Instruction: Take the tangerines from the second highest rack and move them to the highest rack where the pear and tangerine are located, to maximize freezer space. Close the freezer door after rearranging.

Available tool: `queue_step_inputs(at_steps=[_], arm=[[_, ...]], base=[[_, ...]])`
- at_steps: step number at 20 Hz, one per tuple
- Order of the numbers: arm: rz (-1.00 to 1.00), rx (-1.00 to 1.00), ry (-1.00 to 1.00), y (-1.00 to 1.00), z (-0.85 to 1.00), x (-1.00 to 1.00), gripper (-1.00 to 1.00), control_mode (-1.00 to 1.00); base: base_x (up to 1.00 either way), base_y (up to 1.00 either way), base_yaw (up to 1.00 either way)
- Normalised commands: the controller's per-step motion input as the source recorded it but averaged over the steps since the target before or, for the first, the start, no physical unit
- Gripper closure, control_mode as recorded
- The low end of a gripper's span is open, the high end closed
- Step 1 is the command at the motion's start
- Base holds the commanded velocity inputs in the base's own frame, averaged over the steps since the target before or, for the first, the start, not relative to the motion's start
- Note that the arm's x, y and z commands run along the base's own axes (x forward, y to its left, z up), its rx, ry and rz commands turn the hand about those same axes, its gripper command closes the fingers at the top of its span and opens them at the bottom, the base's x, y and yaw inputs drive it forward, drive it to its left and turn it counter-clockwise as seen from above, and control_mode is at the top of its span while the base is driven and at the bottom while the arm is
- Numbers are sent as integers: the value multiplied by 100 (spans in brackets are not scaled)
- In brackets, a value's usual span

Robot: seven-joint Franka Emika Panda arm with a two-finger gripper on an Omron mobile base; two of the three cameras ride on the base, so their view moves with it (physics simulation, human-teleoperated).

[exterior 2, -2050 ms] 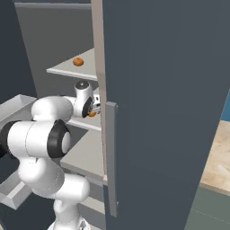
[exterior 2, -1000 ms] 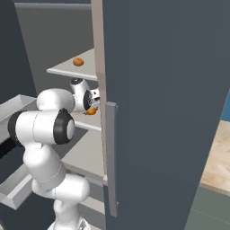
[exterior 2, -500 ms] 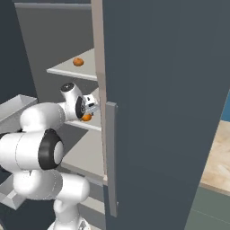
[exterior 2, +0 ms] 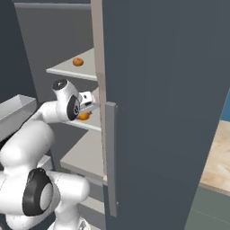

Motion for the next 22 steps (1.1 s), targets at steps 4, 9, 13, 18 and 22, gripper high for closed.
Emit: queue_step_inputs(at_steps=[4, 9, 13, 18, 22], arm=[[0, 0, 0, 0, 100, -44, 100, -100], [0, 0, -5, 0, 100, -21, 100, -100], [0, 0, -15, 0, 90, 8, 100, -100], [0, 0, -17, 0, 62, 44, 100, -100], [0, 5, -2, 0, 30, 72, 100, -100]], base=[[0, 0, 0], [0, 0, 0], [0, 0, 0], [0, 0, 0], [0, 0, 0]])
